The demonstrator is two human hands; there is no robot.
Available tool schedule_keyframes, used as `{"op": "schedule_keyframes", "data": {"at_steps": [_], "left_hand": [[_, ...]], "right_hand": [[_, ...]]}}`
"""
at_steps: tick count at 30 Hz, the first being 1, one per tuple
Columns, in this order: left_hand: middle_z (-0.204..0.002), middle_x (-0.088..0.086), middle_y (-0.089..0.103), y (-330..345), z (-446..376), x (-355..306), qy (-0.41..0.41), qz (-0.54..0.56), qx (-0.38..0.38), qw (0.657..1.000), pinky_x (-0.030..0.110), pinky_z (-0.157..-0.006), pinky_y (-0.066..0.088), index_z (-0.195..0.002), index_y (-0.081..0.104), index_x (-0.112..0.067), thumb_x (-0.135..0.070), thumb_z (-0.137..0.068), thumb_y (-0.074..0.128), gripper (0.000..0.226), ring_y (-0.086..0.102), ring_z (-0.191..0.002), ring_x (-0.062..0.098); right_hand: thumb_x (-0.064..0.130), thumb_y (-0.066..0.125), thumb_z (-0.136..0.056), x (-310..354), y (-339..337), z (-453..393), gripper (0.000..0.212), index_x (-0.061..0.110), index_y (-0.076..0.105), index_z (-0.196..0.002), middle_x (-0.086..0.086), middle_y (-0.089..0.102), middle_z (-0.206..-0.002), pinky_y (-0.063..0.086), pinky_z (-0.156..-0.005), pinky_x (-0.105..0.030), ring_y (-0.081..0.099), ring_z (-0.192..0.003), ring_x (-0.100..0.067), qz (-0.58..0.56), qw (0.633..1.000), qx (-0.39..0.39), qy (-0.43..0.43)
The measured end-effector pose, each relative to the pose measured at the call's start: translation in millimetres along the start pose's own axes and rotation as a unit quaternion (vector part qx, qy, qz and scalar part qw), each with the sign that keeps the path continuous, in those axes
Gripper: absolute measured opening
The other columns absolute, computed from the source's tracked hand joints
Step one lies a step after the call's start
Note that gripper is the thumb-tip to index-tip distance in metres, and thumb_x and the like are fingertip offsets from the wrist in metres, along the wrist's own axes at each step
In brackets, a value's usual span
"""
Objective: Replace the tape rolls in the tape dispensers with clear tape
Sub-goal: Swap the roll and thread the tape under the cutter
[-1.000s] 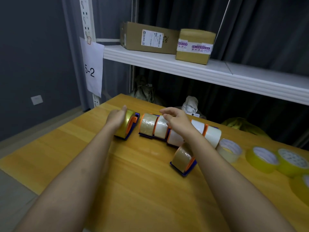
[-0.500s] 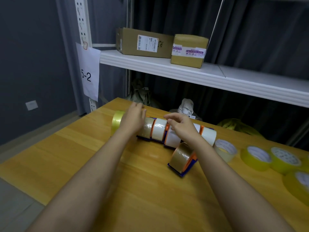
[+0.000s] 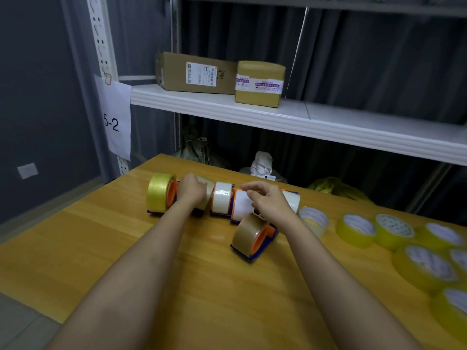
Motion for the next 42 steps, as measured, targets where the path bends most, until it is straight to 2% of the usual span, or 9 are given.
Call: {"op": "schedule_keyframes", "data": {"at_steps": [10, 17, 22, 25, 28, 31, 33, 36, 42], "left_hand": [[-0.106, 0.008, 0.061, -61, 32, -68, 0.168, 0.143, -0.140, 0.965, 0.033, -0.075, 0.043, -0.114, 0.057, -0.005, -0.016, -0.096, 0.052, 0.022, 0.057, -0.097, 0.024], [-0.111, -0.003, 0.058, -43, 80, -121, 0.227, 0.271, -0.017, 0.935, 0.023, -0.075, 0.045, -0.128, 0.054, -0.015, -0.020, -0.097, 0.051, 0.031, 0.055, -0.099, 0.011], [-0.117, 0.011, 0.063, -1, 112, -131, 0.193, 0.382, 0.103, 0.898, 0.037, -0.090, 0.048, -0.124, 0.058, -0.008, -0.013, -0.100, 0.043, 0.029, 0.059, -0.109, 0.025], [-0.111, 0.020, 0.064, 28, 132, -129, 0.143, 0.436, 0.161, 0.874, 0.040, -0.089, 0.047, -0.122, 0.057, 0.004, -0.007, -0.101, 0.036, 0.032, 0.059, -0.107, 0.033], [-0.111, 0.021, 0.062, 55, 153, -123, 0.081, 0.500, 0.217, 0.834, 0.038, -0.080, 0.048, -0.123, 0.056, 0.004, -0.008, -0.099, 0.032, 0.036, 0.057, -0.102, 0.032], [-0.101, 0.014, 0.065, 76, 169, -115, 0.043, 0.546, 0.262, 0.794, 0.040, -0.095, 0.045, -0.111, 0.060, -0.001, -0.013, -0.098, 0.032, 0.033, 0.059, -0.101, 0.028], [-0.094, 0.010, 0.068, 89, 181, -111, 0.030, 0.510, 0.282, 0.812, 0.038, -0.094, 0.046, -0.102, 0.064, -0.007, -0.026, -0.101, 0.035, 0.035, 0.063, -0.097, 0.024], [-0.092, 0.002, 0.072, 107, 189, -108, 0.088, 0.369, 0.280, 0.882, 0.030, -0.084, 0.051, -0.105, 0.066, -0.013, -0.050, -0.096, 0.044, 0.044, 0.067, -0.090, 0.016], [-0.099, 0.008, 0.066, 136, 188, -104, 0.139, 0.362, 0.319, 0.865, 0.023, -0.076, 0.049, -0.116, 0.061, -0.002, -0.033, -0.098, 0.045, 0.040, 0.064, -0.089, 0.017]], "right_hand": [[0.013, 0.050, -0.098, 10, -32, 19, 0.023, 0.028, 0.067, -0.102, 0.022, 0.058, -0.104, 0.046, -0.102, -0.039, 0.053, -0.113, -0.008, -0.023, 0.999, -0.033, -0.004], [0.006, 0.050, -0.097, 7, -74, 47, 0.024, 0.017, 0.065, -0.114, 0.000, 0.062, -0.112, 0.053, -0.084, -0.036, 0.059, -0.096, -0.017, -0.079, 0.990, -0.111, 0.025], [0.010, 0.051, -0.098, -6, -103, 72, 0.049, 0.011, 0.035, -0.145, -0.007, 0.049, -0.134, 0.052, -0.083, -0.031, 0.053, -0.118, -0.023, -0.187, 0.970, -0.148, 0.051], [0.008, 0.048, -0.099, -15, -112, 87, 0.036, 0.007, 0.047, -0.135, -0.013, 0.057, -0.126, 0.054, -0.070, -0.023, 0.060, -0.105, -0.023, -0.272, 0.953, -0.130, 0.020], [0.011, 0.054, -0.097, -33, -123, 109, 0.034, 0.012, 0.051, -0.131, -0.002, 0.065, -0.114, 0.056, -0.071, -0.022, 0.066, -0.096, -0.010, -0.254, 0.954, -0.158, -0.002], [0.008, 0.059, -0.094, -55, -133, 126, 0.039, 0.008, 0.052, -0.132, 0.001, 0.066, -0.113, 0.055, -0.077, -0.023, 0.066, -0.096, -0.005, -0.208, 0.957, -0.202, -0.019], [0.004, 0.059, -0.093, -63, -139, 136, 0.032, 0.008, 0.059, -0.125, -0.001, 0.067, -0.110, 0.053, -0.075, -0.019, 0.065, -0.094, -0.005, -0.175, 0.954, -0.239, -0.040], [0.001, 0.056, -0.094, -68, -140, 145, 0.023, 0.020, 0.065, -0.103, 0.009, 0.069, -0.091, 0.049, -0.069, -0.014, 0.064, -0.079, 0.003, -0.152, 0.951, -0.264, -0.062], [0.021, 0.059, -0.087, -104, -141, 139, 0.023, 0.018, 0.064, -0.109, 0.005, 0.071, -0.097, 0.055, -0.074, -0.029, 0.066, -0.093, -0.009, -0.331, 0.922, -0.202, 0.007]]}}
Point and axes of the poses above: each hand's wrist, its own z-axis away from the middle knuckle, its own y-axis out of the palm, x = y × z, the point moved 8 cm from there along -z, towards the middle knuckle
